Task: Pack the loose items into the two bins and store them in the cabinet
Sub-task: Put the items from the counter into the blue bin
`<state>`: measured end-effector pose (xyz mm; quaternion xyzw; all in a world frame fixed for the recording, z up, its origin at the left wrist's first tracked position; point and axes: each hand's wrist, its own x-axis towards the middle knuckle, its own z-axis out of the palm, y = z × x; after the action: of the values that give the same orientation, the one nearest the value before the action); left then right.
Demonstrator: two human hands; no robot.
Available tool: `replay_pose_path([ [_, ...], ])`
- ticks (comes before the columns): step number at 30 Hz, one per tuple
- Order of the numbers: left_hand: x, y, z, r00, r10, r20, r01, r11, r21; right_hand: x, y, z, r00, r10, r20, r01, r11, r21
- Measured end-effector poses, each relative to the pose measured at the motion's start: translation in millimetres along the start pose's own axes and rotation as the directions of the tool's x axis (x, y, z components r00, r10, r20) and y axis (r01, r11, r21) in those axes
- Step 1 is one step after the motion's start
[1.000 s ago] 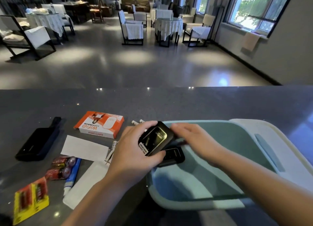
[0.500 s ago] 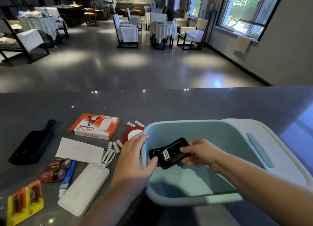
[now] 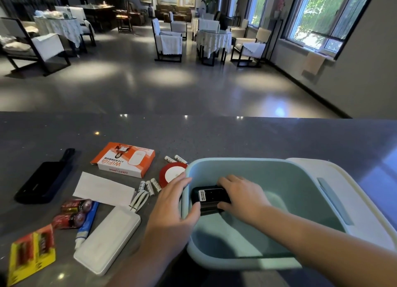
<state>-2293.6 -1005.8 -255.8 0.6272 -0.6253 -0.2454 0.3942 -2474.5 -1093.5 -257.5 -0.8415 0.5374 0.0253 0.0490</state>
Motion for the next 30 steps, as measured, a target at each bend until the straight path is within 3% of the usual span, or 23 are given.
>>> replay_pose_path([
  [4,0,-1,1,1.0,0.009,-0.018,-0.01,1.0,-0.014,11,-1,6,0.973,-0.212,0.091,0.215,0.976,-0.022],
  [7,0,-2,2,0.999,0.022,-0.031,-0.023,1.0,-0.01,16,-5,9,0.955,-0.292,0.048,0.296,0.945,-0.142],
  [12,-1,-2,2,0.999,0.034,-0.031,-0.034,0.999,-0.012,15,-10,13,0.968,-0.25,0.038,0.252,0.947,-0.199],
  [17,0,1,0,0.999,0.035,-0.033,-0.036,0.999,-0.032,14,-13,4,0.987,-0.151,0.05,0.157,0.977,-0.146],
  [19,-2,0,-6,0.999,0.028,-0.022,-0.029,0.999,-0.041,10,-21,-10,0.992,-0.119,0.033,0.121,0.989,-0.082],
  [22,-17,-14,-23,0.997,-0.066,-0.043,0.064,0.997,-0.039,-5,-42,-36,0.983,-0.029,-0.179,0.059,0.984,0.168],
  [25,-41,-51,-43,0.971,-0.202,-0.13,0.212,0.975,0.064,-23,-74,-57,0.942,0.025,-0.335,0.138,0.881,0.453],
  [28,-62,-92,-65,0.919,-0.354,-0.174,0.391,0.878,0.276,-37,-114,-62,0.928,-0.038,-0.372,0.246,0.811,0.53],
  [30,-69,-107,-74,0.907,-0.387,-0.166,0.42,0.848,0.321,-42,-138,-59,0.905,-0.096,-0.415,0.306,0.824,0.477],
])
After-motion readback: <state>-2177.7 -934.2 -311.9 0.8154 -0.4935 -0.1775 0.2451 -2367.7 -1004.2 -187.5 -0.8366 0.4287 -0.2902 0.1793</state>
